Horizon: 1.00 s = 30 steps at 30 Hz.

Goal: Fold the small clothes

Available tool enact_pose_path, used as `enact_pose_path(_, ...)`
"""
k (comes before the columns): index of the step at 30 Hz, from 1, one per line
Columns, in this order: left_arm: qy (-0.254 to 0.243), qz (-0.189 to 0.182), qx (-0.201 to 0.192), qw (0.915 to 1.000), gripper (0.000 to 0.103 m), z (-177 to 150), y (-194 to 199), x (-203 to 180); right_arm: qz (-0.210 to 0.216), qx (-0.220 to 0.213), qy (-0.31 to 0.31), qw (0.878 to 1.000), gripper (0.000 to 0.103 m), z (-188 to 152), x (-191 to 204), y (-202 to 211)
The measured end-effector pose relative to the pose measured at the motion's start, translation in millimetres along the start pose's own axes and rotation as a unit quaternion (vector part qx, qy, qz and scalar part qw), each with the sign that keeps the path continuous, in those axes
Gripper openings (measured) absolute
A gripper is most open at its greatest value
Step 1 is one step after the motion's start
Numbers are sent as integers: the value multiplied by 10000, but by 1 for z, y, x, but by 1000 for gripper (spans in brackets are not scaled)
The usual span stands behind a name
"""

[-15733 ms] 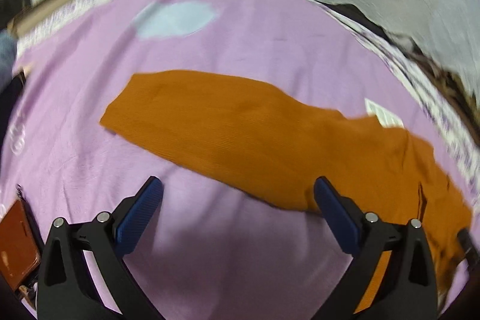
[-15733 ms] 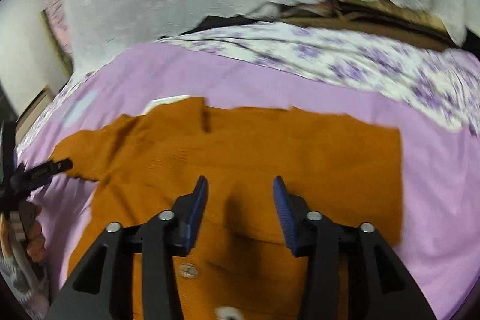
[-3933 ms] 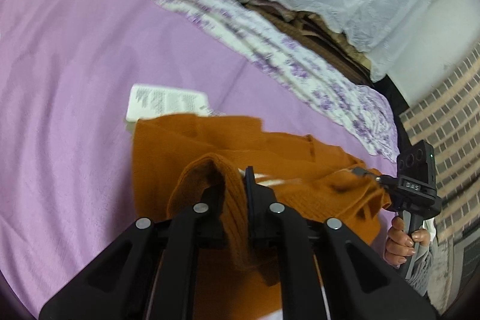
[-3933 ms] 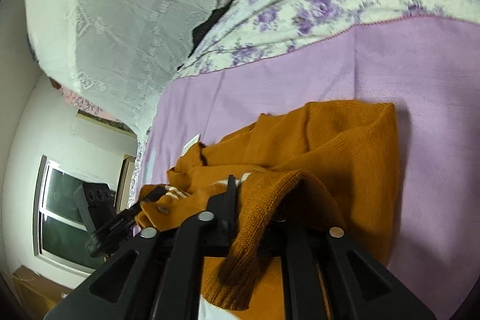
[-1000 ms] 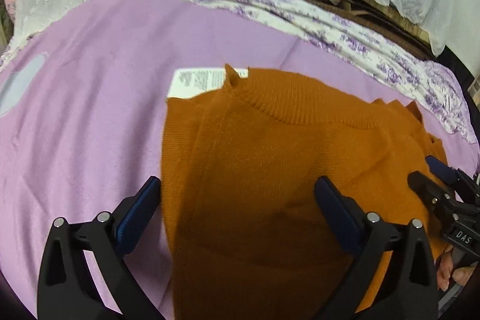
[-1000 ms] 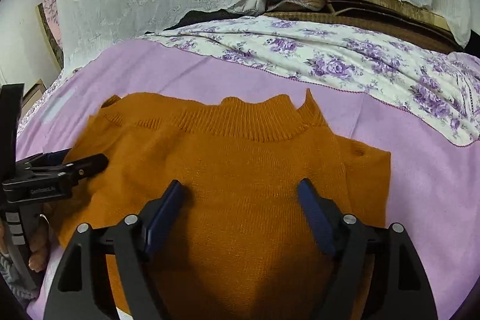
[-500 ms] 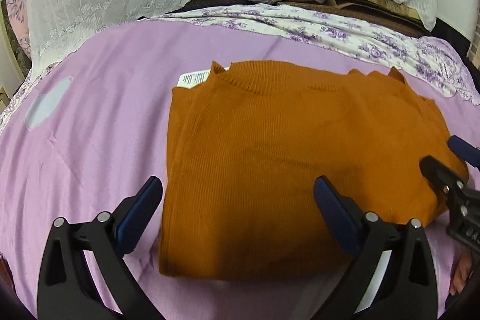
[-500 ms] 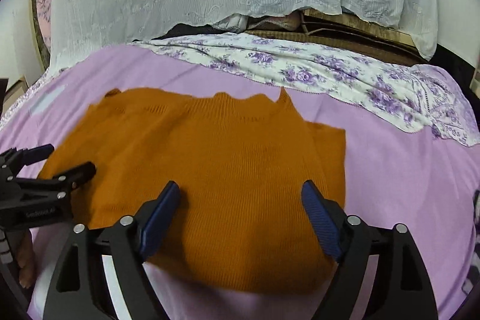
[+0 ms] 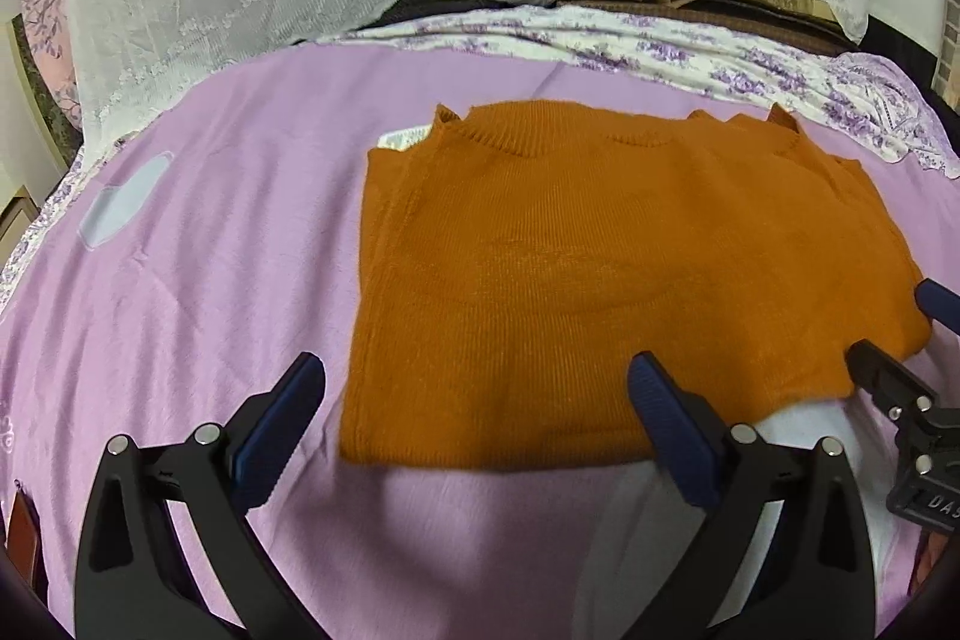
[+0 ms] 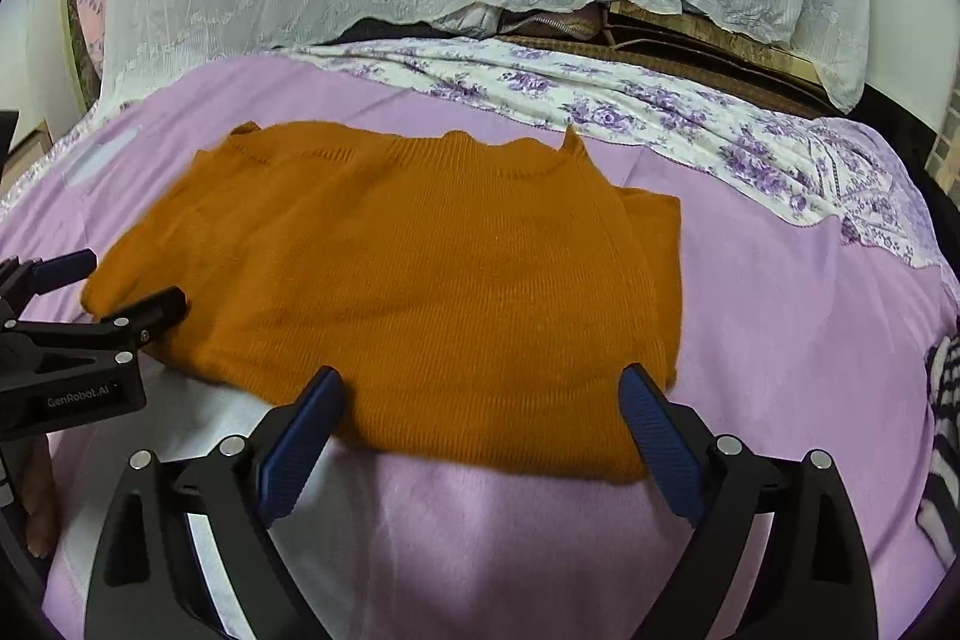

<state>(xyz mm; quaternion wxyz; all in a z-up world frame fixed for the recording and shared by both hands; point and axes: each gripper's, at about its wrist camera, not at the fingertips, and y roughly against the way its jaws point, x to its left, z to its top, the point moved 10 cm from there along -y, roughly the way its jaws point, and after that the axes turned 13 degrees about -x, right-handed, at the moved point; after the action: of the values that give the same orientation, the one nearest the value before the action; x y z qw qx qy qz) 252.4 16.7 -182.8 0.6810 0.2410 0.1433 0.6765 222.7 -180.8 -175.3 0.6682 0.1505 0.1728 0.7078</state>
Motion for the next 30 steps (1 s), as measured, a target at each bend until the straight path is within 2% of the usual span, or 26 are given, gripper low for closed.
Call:
enact_pose_path(4,-47,33,-287,9996,98,7,14,-2,3,-680,-151,9976,93,19,-3,21)
enact_pose_path(7,-98,-24,-468,9989,98,14,17,-8,16,-868,-127,9961,93,32,2,17)
enact_pose_path(9,-156,-12,-458,9988,98,16,13,-12,13,-696,-90,9975,93,33,7,2)
enact_pose_path(11,-308,5,-165,9994,98,8,0,-18,13,-15,69,10000,94,15,12,-23)
enact_pose_path(12,-409,52,167,9990,99,-2,-13,-20,56,540,141,9984,96,-1,14,-40)
enact_pose_path(13,-395,49,311,9987,99,-5,-18,-21,99,647,78,9978,99,-3,13,-44)
enact_pose_path(16,-174,-114,388,9990,99,-8,-18,-19,139,599,89,9981,99,-3,14,-40)
enact_pose_path(20,-215,-118,303,9992,99,-9,-12,-18,322,575,-57,9978,99,-7,11,-28)
enact_pose_path(25,80,-110,-32,9999,99,1,6,-7,540,-176,-925,9941,99,16,-15,5)
enact_pose_path(28,319,-148,-50,9994,99,8,6,-1,196,-380,-1313,9904,93,26,-48,6)
enact_pose_path(30,317,-181,30,9993,99,7,2,-3,48,-132,-1605,9869,93,17,-67,-6)
